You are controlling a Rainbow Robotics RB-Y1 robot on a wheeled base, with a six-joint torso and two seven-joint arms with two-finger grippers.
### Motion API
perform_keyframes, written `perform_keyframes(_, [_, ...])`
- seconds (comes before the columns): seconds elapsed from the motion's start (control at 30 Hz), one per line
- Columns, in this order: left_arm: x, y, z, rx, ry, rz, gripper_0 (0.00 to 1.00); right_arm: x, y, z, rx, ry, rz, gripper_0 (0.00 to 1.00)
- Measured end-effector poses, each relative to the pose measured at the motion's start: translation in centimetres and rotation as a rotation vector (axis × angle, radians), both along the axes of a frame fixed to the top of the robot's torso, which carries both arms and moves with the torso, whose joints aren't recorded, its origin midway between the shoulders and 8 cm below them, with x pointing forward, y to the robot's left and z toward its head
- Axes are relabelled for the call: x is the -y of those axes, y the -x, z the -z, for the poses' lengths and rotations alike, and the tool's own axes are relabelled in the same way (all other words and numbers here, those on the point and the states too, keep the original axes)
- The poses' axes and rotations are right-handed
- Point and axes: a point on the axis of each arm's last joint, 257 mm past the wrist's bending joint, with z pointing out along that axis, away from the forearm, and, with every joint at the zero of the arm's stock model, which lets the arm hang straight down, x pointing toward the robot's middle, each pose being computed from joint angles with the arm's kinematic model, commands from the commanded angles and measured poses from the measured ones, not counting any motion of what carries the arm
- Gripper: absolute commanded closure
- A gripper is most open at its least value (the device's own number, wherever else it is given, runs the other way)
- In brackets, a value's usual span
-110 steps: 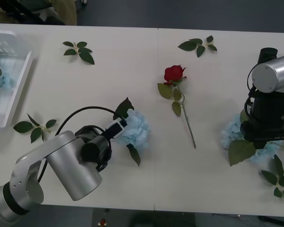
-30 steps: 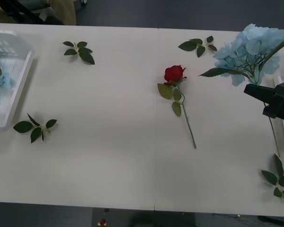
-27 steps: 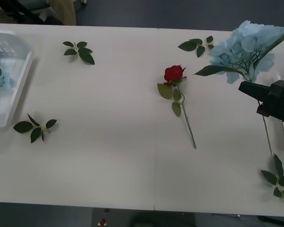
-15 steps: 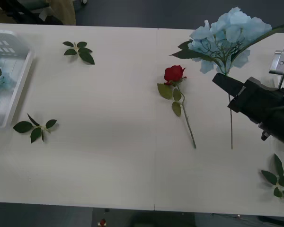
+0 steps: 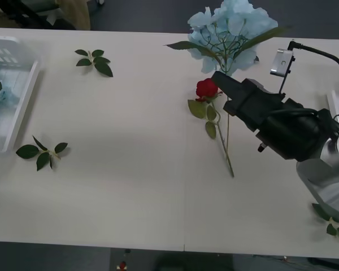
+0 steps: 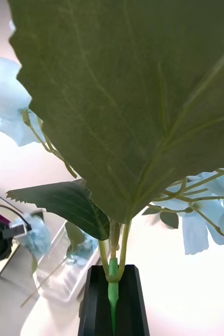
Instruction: Put the red flowers into the right box and the blue flowers into the left box
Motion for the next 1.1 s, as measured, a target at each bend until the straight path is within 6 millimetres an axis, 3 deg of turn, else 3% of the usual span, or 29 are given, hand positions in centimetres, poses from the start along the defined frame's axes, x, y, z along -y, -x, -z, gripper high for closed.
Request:
perform_keyframes(0.03, [0.0, 0.0, 0.0, 0.0, 0.0, 0.0, 0.3, -0.3, -0.5, -0.2, -0.001, -0.012, 0.003, 1.0])
perform_keyframes(0.23, [0.1, -0.9, -0.4, 0.019, -0.013, 0.03, 0.17, -2.1, -2.9, -1.0, -0.002, -0.048, 0.014, 1.0])
perform_keyframes(0.43, [0.1, -0.9, -0.4, 0.019, -0.012, 0.03, 0.02, -4.8, -4.8, -0.4, -0.034, -0.042, 0.005, 1.0])
perform_keyframes(0.57, [1.3, -0.9, 0.8, 0.02, 0.076, 0.039, 0.0, -6.7, -5.4, 0.3, -0.032, 0.009, -0.005, 1.0])
perform_keyframes(0.7, [4.2, -0.5, -0.4, 0.043, 0.176, 0.045, 0.0, -8.1, -5.4, 1.0, -0.044, 0.042, -0.021, 1.0])
perform_keyframes(0.87, [9.8, -0.8, -2.5, 0.058, 0.227, 0.148, 0.0, -9.6, -5.1, 1.9, -0.039, 0.092, -0.027, 1.0])
perform_keyframes(1.1, [19.5, -2.7, 0.6, 0.021, 0.477, 0.394, 0.0, -11.3, -4.3, 2.2, -0.037, 0.111, -0.059, 1.0])
